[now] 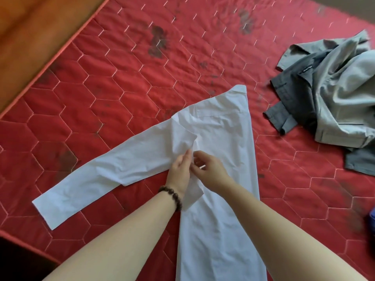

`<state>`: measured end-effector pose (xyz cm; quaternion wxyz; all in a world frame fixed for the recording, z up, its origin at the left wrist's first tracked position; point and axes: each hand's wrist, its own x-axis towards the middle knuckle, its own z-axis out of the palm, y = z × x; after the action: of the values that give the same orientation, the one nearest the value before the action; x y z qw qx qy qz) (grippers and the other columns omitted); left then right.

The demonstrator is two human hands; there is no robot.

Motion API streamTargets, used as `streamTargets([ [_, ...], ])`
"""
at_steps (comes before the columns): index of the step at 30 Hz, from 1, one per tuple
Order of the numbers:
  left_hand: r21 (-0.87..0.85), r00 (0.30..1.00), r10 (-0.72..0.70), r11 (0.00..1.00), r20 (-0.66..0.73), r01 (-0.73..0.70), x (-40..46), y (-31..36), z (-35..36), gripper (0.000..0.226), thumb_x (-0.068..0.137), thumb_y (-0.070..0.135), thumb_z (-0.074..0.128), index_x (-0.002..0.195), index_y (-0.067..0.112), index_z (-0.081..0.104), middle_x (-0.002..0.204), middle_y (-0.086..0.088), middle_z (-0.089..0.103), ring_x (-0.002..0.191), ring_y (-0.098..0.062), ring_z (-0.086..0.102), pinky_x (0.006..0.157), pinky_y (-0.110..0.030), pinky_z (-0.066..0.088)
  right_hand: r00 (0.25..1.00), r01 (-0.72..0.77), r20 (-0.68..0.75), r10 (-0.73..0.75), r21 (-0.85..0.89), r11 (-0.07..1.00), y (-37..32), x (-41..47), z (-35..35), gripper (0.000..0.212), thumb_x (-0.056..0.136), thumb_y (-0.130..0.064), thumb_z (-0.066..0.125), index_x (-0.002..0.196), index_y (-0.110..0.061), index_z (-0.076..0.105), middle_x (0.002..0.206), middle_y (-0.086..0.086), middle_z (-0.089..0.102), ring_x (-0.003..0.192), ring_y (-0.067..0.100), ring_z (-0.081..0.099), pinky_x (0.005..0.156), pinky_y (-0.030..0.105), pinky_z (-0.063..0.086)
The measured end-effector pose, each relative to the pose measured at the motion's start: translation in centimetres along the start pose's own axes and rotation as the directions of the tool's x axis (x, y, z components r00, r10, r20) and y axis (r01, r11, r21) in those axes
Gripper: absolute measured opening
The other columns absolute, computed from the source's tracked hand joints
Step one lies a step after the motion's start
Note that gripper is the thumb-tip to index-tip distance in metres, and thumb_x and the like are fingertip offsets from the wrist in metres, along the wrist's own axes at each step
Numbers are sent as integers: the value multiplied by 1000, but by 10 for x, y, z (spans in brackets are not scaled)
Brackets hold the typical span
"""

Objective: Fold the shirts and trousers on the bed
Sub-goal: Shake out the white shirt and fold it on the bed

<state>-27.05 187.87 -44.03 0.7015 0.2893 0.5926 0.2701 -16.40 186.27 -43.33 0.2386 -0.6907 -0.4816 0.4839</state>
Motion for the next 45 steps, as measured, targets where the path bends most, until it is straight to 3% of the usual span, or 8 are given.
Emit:
streamTargets([
  [3,2,989,-37,999,-143,37,12,9,-32,27,77,37,66,85,11,69,85,-10,71,88,-30,69,84,-43,54,992,110,71,-104,-88,990,-14,4,19,23,88,-11,53,98,-19,72,93,-2,67,88,8,56,77,19,44],
  [9,191,971,-25,979,-237,72,29,22,-112,11,77,15,55,72,6,60,69,-8,51,66,-22,48,60,-32,40,996,87,3,-89,-238,967,-18,21,58,33,93,-9,48,121,-23,60,122,-2,57,108,14,47,95,25,36],
  [16,182,901,-70,970,-429,162,50,14,-188,21,86,32,60,96,13,62,71,2,51,64,-18,49,73,-35,53,977,62,210,39,-455,888,-31,37,121,18,94,-30,53,92,-14,61,80,2,61,79,25,58,65,33,41],
  [22,9,874,-430,896,-226,443,39,-10,-225,49,78,52,70,103,10,63,100,-8,70,94,-26,67,81,-37,57,985,-51,146,96,-286,957,-49,45,172,17,99,-26,45,104,-15,57,75,0,59,67,16,53,58,29,38],
  [28,211,959,-172,953,-224,220,37,-15,-270,27,84,31,69,90,5,66,85,-11,68,76,-21,64,69,-35,54,990,-76,98,99,-212,974,-69,48,201,21,100,-29,43,98,-13,56,67,-4,56,60,11,53,56,22,40],
  [34,783,999,31,621,31,-43,38,28,-327,39,87,33,65,65,13,40,62,0,33,56,-12,31,52,-23,21,987,-42,131,95,-358,933,-69,56,215,19,97,-23,43,107,-18,58,100,1,63,83,19,63,74,39,53],
  [39,956,931,-365,281,30,79,43,37,-373,45,71,58,72,65,18,53,66,7,55,60,-11,52,57,-24,37,980,137,197,-18,-610,780,-55,62,221,38,95,-21,49,133,-21,49,144,0,37,128,22,37,101,33,40],
  [45,922,902,-429,370,59,115,33,36,-405,46,81,39,72,47,24,44,44,16,40,42,-2,39,47,-17,26,960,206,279,11,-733,648,-51,72,217,56,99,-28,42,151,-31,20,162,0,-5,148,23,-6,121,43,5],
])
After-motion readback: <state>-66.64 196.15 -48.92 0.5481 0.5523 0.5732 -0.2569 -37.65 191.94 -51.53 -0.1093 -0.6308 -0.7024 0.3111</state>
